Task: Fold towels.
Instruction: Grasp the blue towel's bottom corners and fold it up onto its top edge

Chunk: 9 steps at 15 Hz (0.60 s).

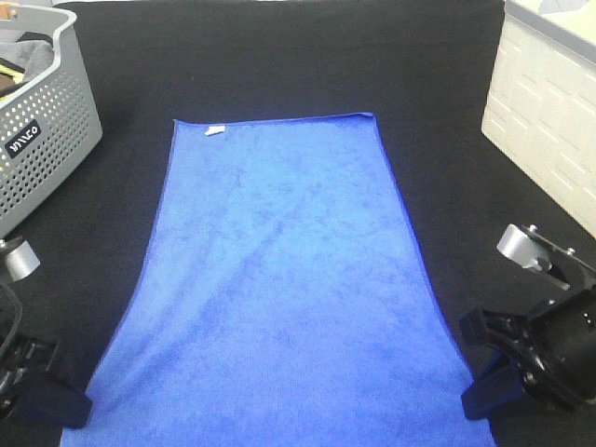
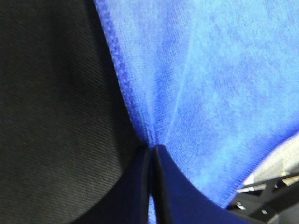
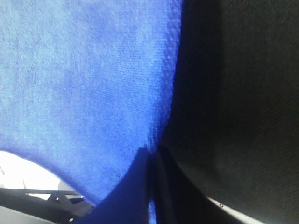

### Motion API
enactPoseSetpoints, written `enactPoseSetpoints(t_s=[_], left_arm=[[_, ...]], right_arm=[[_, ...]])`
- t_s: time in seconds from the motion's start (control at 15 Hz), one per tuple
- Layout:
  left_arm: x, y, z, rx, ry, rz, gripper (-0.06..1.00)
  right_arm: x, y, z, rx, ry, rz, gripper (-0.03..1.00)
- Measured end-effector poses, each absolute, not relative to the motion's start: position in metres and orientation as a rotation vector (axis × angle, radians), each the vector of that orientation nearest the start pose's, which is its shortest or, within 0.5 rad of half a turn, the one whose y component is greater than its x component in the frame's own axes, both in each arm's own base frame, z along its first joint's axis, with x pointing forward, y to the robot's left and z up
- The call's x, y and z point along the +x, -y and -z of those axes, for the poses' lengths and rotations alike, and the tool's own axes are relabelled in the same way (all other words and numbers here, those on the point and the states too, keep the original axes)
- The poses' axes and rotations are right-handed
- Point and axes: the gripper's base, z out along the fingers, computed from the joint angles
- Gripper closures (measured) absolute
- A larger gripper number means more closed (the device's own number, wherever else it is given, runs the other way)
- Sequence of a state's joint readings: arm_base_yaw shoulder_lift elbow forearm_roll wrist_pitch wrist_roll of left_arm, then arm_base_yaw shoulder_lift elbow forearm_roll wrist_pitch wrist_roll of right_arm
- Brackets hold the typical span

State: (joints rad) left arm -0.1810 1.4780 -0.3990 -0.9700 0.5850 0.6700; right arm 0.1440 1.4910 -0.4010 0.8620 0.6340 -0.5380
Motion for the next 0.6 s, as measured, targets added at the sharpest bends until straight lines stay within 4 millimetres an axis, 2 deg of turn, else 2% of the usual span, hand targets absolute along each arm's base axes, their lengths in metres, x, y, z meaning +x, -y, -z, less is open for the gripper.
enactPoseSetpoints(t_s=[0.13,0.27,0.47,0.6], left_arm=[[0.178,0.074,-0.132,0.025,-2.913,0.737,0.94],[0.193,0.075,-0.140,0.004,-2.858,0.719,0.94],[0.243,0.083,-0.164,0.020,-2.755,0.698,0.94],[0.277,0.087,-0.171,0.043,-2.741,0.650,0.94]], right_arm=[[0.178,-0.067,-0.131,0.058,-2.994,-0.732,0.97],[0.205,-0.071,-0.148,0.019,-2.903,-0.731,0.97],[0.253,-0.080,-0.166,-0.057,-2.848,-0.758,0.97],[0.288,-0.086,-0.175,-0.091,-2.824,-0.770,0.97]])
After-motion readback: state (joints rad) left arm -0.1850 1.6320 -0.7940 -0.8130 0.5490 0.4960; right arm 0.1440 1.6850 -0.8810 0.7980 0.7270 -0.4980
